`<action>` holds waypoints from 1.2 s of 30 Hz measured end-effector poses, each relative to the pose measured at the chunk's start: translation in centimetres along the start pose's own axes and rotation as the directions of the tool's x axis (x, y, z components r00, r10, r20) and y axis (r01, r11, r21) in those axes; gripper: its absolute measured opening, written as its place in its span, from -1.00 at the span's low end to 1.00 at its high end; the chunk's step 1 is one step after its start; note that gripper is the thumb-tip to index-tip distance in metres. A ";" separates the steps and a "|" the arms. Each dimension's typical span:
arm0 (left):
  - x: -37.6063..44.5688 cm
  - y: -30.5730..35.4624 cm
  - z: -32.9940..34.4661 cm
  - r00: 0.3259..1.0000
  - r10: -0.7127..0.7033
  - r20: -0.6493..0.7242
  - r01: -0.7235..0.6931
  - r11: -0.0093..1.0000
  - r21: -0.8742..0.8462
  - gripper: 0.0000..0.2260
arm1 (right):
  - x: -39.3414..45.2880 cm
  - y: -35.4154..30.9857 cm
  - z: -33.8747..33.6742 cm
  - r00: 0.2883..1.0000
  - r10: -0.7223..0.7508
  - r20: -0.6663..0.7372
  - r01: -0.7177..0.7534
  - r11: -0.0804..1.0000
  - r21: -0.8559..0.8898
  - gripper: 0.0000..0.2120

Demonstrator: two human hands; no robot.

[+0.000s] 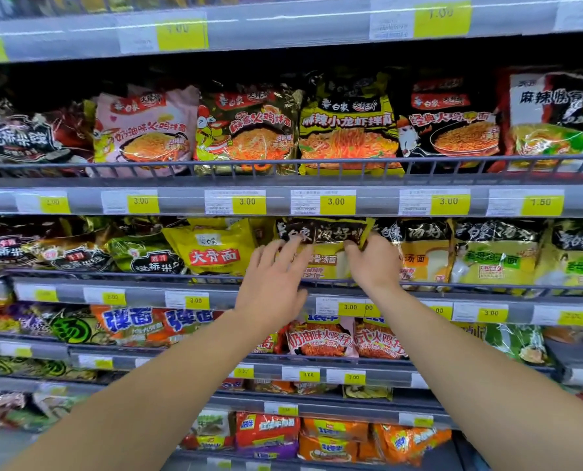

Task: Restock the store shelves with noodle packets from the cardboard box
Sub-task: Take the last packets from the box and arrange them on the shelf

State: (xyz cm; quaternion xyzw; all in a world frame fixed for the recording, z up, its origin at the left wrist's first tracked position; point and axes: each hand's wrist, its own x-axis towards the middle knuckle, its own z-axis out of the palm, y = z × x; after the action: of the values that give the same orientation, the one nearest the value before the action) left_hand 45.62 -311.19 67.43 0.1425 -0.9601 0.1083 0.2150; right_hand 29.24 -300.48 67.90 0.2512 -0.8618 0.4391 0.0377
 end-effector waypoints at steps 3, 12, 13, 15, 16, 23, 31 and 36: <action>0.1 -0.4 0.5 0.953 -0.084 0.292 0.105 0.993 -0.057 -0.37 | 0.7 -0.6 0.2 0.999 0.034 -0.012 -0.033 0.999 0.024 -0.77; -0.1 -0.7 1.0 0.981 -0.047 0.187 0.082 0.979 -0.184 -0.42 | -0.7 0.1 1.0 0.999 -0.041 0.024 0.044 0.986 -0.160 -0.78; 0.1 -0.7 0.8 0.990 -0.077 0.121 0.103 0.970 -0.220 -0.43 | -1.0 -0.1 1.1 0.999 -0.042 -0.018 0.040 0.993 -0.112 -0.74; 0.7 -0.8 0.8 0.987 -0.152 0.054 0.161 0.947 -0.278 -0.40 | -2.0 -0.7 1.0 0.990 -0.080 -0.120 0.077 0.996 -0.037 -0.65; 1.1 -0.9 0.9 0.980 -0.191 0.059 0.200 0.930 -0.308 -0.37 | -2.4 -0.8 1.0 0.980 -0.130 -0.153 0.124 0.991 -0.048 -0.61; 1.3 -0.8 1.4 0.945 -0.185 0.268 0.295 0.837 -0.461 -0.23 | -4.1 1.2 1.8 0.936 -0.327 0.126 0.350 0.892 -0.285 -0.33; 0.6 -0.8 1.6 0.961 -0.114 0.251 0.220 0.868 -0.445 -0.29 | -4.9 2.1 1.1 0.929 -0.286 0.235 0.365 0.814 -0.452 -0.22; 1.1 -1.4 0.7 0.980 -0.164 0.116 0.188 0.951 -0.247 -0.41 | -4.0 1.3 -0.2 0.924 -0.339 0.177 0.382 0.802 -0.459 -0.36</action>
State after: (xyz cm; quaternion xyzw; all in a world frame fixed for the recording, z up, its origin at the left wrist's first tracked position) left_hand 44.86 -312.91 67.47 0.2034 -0.9585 -0.0434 0.1950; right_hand 32.07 -298.11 65.91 0.4115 -0.8811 0.1824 0.1449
